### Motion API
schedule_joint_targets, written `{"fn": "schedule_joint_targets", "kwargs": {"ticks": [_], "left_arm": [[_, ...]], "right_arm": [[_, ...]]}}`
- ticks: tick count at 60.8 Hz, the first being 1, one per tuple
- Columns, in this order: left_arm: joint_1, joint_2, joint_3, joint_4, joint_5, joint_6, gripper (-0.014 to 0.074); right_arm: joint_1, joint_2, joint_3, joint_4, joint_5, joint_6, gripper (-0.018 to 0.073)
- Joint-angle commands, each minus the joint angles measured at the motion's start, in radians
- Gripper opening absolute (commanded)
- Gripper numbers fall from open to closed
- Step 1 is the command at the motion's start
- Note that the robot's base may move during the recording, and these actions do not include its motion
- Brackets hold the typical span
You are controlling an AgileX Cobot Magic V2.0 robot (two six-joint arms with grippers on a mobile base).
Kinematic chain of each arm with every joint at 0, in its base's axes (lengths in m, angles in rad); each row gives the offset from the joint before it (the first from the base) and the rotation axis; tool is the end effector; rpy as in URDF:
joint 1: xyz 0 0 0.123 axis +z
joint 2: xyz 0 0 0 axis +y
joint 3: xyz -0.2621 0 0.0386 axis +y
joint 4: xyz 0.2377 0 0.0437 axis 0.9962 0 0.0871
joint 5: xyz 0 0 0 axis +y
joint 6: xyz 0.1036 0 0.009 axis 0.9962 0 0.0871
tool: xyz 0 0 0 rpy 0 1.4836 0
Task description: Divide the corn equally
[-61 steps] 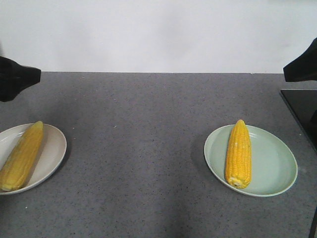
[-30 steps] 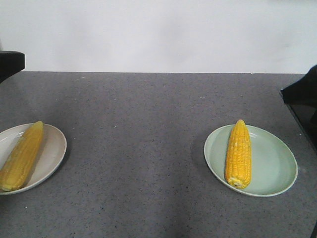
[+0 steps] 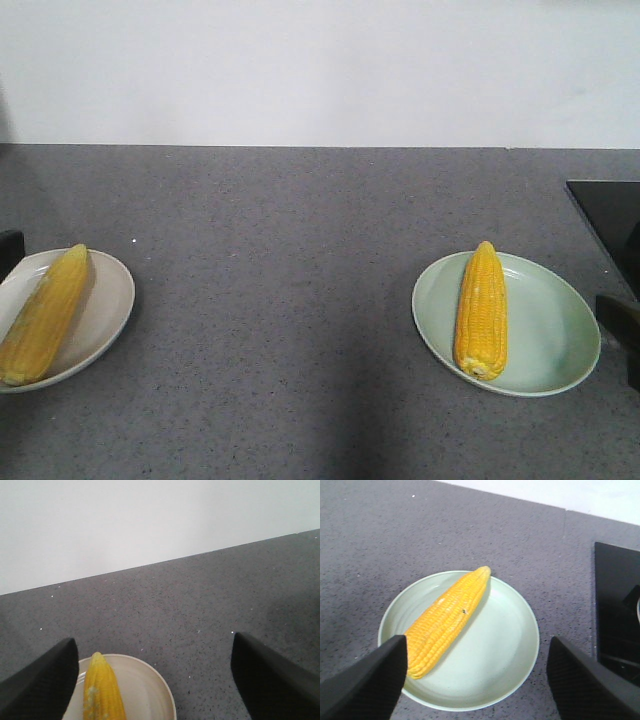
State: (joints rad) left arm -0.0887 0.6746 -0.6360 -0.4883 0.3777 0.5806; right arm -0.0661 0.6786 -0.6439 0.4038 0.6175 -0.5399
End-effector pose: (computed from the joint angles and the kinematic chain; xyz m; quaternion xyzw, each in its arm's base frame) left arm 0.1546 -0.0318 0.3222 0.1356 0.7885 -0.0597 0.5970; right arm 0.1481 0.0139 0.3021 -0.1166 0.8549 0.0314 0.5045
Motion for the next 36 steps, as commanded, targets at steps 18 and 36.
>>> {"fn": "schedule_joint_targets", "kwargs": {"ticks": [18,36], "left_arm": [[-0.001,-0.06,0.046,-0.026,-0.136,0.001,0.0279],[-0.001,-0.06,0.046,-0.026,-0.128,0.001,-0.0008]], "right_arm": [[-0.001,-0.076,0.036,0.02,-0.197,-0.016,0.0143],[-0.002,-0.076,0.036,0.02,-0.2,-0.013,-0.001]]}}
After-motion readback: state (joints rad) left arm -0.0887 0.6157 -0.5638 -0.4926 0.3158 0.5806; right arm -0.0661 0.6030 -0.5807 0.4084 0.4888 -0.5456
